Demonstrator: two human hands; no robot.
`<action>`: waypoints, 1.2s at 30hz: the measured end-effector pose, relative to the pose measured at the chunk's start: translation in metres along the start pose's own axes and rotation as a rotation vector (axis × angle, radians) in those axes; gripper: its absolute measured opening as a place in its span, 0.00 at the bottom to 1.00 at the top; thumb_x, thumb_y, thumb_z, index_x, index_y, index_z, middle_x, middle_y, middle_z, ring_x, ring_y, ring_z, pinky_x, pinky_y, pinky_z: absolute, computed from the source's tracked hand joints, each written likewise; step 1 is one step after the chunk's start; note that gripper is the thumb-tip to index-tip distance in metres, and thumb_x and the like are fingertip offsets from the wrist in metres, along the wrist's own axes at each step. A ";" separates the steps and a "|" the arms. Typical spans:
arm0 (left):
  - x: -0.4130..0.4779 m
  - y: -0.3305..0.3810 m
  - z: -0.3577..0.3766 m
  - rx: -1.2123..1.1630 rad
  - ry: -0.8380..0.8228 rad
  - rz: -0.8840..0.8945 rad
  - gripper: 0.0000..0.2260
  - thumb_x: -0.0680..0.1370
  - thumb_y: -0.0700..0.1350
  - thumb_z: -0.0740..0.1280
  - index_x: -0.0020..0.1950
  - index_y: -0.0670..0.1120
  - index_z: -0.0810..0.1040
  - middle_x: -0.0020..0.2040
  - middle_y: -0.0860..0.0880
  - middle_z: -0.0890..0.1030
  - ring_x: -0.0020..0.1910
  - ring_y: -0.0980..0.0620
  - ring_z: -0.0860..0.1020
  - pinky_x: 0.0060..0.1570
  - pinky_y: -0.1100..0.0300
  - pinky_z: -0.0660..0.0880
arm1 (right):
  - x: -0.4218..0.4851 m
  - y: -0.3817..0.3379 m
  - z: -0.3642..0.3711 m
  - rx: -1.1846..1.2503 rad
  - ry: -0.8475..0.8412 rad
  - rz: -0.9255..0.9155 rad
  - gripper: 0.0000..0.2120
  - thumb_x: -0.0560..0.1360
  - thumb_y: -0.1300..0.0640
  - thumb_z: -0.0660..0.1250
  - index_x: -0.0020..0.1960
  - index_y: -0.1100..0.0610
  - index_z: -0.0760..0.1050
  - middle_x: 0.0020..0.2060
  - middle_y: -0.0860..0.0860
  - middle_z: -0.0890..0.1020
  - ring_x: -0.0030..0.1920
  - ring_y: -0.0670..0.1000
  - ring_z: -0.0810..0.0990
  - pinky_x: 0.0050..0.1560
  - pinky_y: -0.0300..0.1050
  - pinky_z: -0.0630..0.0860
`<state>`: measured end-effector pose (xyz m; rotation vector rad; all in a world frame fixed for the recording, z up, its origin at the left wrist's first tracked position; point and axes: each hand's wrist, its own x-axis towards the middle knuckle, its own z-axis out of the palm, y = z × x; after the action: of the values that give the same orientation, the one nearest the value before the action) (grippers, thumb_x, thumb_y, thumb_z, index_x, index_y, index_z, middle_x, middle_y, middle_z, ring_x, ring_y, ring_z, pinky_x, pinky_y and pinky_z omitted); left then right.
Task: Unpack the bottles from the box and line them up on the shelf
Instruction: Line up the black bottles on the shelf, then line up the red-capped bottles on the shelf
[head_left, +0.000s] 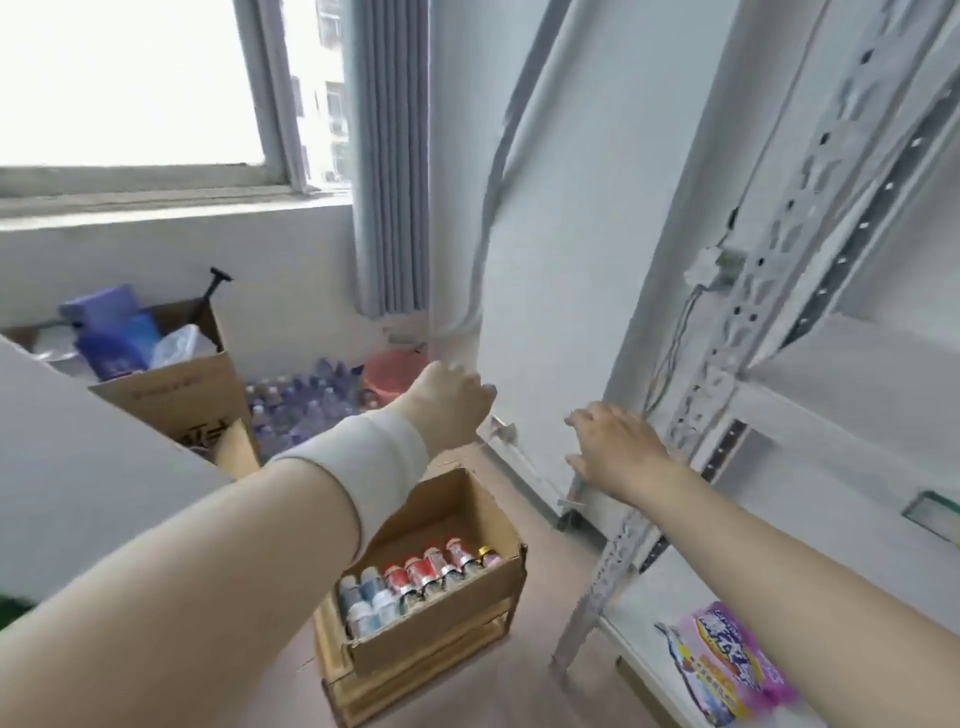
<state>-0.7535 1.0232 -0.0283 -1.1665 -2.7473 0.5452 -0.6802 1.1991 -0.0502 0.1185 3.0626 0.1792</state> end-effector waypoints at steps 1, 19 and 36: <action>-0.003 -0.016 0.028 -0.017 -0.046 -0.031 0.16 0.79 0.47 0.62 0.65 0.44 0.71 0.61 0.47 0.77 0.60 0.46 0.76 0.56 0.54 0.73 | 0.019 -0.020 0.017 -0.015 -0.034 -0.033 0.23 0.79 0.50 0.57 0.71 0.58 0.62 0.67 0.56 0.69 0.67 0.57 0.68 0.66 0.50 0.65; 0.094 -0.010 0.439 -0.746 -0.833 -0.333 0.17 0.79 0.47 0.61 0.67 0.42 0.67 0.64 0.42 0.74 0.64 0.43 0.71 0.60 0.52 0.69 | 0.260 -0.113 0.367 0.045 -0.753 -0.238 0.22 0.78 0.51 0.58 0.69 0.57 0.62 0.65 0.55 0.70 0.65 0.56 0.69 0.63 0.49 0.68; 0.226 0.068 0.648 -1.037 -0.851 -0.613 0.24 0.79 0.57 0.57 0.69 0.44 0.66 0.66 0.41 0.73 0.68 0.41 0.66 0.65 0.51 0.63 | 0.359 -0.110 0.570 0.421 -0.898 0.313 0.24 0.73 0.52 0.69 0.63 0.62 0.66 0.60 0.60 0.73 0.61 0.61 0.74 0.56 0.50 0.72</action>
<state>-1.0184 1.0445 -0.6651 0.0586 -3.9923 -0.7272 -1.0016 1.1842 -0.6521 0.5335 2.1238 -0.3995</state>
